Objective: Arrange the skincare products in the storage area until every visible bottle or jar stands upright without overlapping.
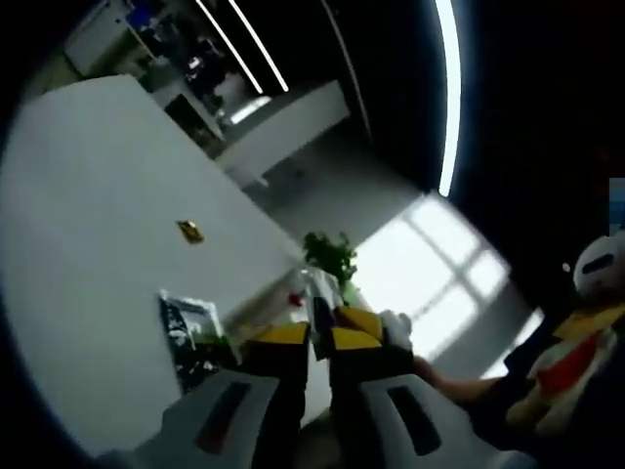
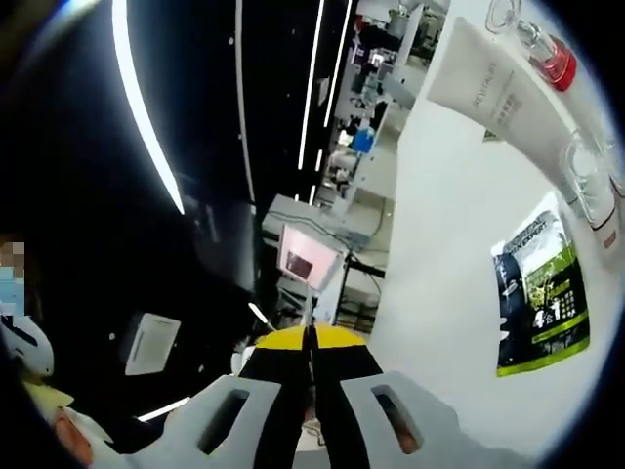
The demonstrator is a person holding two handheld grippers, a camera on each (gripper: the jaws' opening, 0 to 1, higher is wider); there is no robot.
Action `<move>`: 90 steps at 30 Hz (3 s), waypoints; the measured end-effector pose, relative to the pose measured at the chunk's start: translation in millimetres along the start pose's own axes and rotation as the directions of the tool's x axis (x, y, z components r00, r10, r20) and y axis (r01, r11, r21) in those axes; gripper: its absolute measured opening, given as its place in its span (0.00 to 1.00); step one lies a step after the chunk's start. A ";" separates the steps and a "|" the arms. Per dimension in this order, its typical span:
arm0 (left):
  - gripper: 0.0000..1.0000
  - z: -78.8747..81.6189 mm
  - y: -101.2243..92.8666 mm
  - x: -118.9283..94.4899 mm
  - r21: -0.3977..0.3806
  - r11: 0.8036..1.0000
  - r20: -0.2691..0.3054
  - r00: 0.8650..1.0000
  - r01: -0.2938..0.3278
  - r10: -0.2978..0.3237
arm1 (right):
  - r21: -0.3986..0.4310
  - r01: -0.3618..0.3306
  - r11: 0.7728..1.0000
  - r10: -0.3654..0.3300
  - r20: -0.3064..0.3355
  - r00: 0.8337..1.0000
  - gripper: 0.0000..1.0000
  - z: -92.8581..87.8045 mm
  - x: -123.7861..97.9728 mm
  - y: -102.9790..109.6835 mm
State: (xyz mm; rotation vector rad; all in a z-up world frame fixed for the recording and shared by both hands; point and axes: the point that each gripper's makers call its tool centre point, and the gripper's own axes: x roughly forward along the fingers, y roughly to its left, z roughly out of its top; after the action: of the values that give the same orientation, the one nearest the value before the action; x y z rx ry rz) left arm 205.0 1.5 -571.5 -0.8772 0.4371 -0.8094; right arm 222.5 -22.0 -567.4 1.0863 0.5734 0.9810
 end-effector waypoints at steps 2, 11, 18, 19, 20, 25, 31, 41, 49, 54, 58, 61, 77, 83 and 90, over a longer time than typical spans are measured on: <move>0.00 5.8 -1.1 -1.5 -0.022 1.000 0.036 0.999 -0.012 0.012 | -0.051 0.011 0.999 -0.011 -0.004 1.000 0.03 0.5 1.0 -0.3; 0.00 26.5 -27.5 -12.0 -0.129 0.987 0.106 0.991 0.090 -0.077 | -0.257 -0.019 0.966 -0.002 -0.081 0.997 0.54 3.9 6.0 22.5; 0.00 20.1 -35.6 -14.8 -0.114 0.990 0.030 0.997 0.079 -0.076 | -0.434 -0.064 0.898 -0.002 -0.151 0.989 0.38 15.5 8.3 44.4; 0.00 17.5 -36.5 -14.7 -0.107 0.991 0.017 0.997 0.081 -0.080 | -0.451 -0.071 0.890 -0.002 -0.159 0.987 0.35 16.3 9.4 47.2; 0.00 16.1 -35.8 -14.8 -0.100 0.992 0.012 0.997 0.078 -0.077 | -0.448 -0.071 0.891 -0.003 -0.162 0.987 0.33 16.7 10.1 48.0; 0.00 10.4 -30.6 -15.3 -0.118 0.991 0.004 0.998 0.064 -0.064 | -0.514 -0.066 0.855 -0.051 -0.210 0.976 0.22 17.7 7.0 36.9; 0.00 8.3 -29.1 -16.3 -0.125 0.990 -0.004 0.998 0.062 -0.063 | -0.558 -0.070 0.827 -0.082 -0.242 0.967 0.07 16.1 6.5 29.9; 0.00 3.8 -14.8 -17.2 -0.132 0.991 -0.027 1.000 -0.007 0.003 | -0.711 -0.028 0.703 -0.206 -0.242 0.948 0.01 17.6 9.2 15.7; 0.00 -3.2 20.2 -24.4 -0.007 0.981 -0.093 0.977 -0.195 0.193 | -0.678 0.031 0.734 -0.241 -0.218 0.946 0.01 14.1 20.3 0.9; 0.00 -0.6 40.7 -27.3 -0.098 0.964 -0.055 0.969 -0.245 0.241 | -0.693 0.063 0.718 -0.293 -0.218 0.931 0.01 11.9 25.4 -15.6; 0.00 -3.5 54.4 -28.2 -0.134 0.946 -0.053 0.956 -0.294 0.289 | -0.708 0.113 0.697 -0.357 -0.206 0.911 0.01 6.9 30.0 -38.7; 0.00 -7.1 65.0 -28.9 -0.132 0.931 -0.064 0.940 -0.341 0.336 | -0.727 0.128 0.674 -0.387 -0.200 0.900 0.01 0.3 33.3 -50.5; 0.00 -46.2 140.5 -27.7 -0.127 0.832 -0.208 0.835 -0.540 0.510 | -0.770 0.187 0.610 -0.538 -0.230 0.811 0.01 -28.0 43.3 -140.1; 0.00 -59.2 161.3 -30.9 -0.085 0.799 -0.262 0.787 -0.595 0.559 | -0.793 0.178 0.583 -0.565 -0.238 0.790 0.01 -38.2 47.7 -158.6; 0.00 -65.7 176.0 -28.8 -0.079 0.785 -0.296 0.767 -0.614 0.569 | -0.798 0.184 0.574 -0.593 -0.250 0.765 0.01 -44.1 46.3 -179.3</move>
State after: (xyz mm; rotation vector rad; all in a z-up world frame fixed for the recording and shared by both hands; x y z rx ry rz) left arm 222.6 57.3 -752.3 -0.7248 0.9760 -0.2879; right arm 276.1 15.3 -746.2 -0.0834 0.7094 0.9365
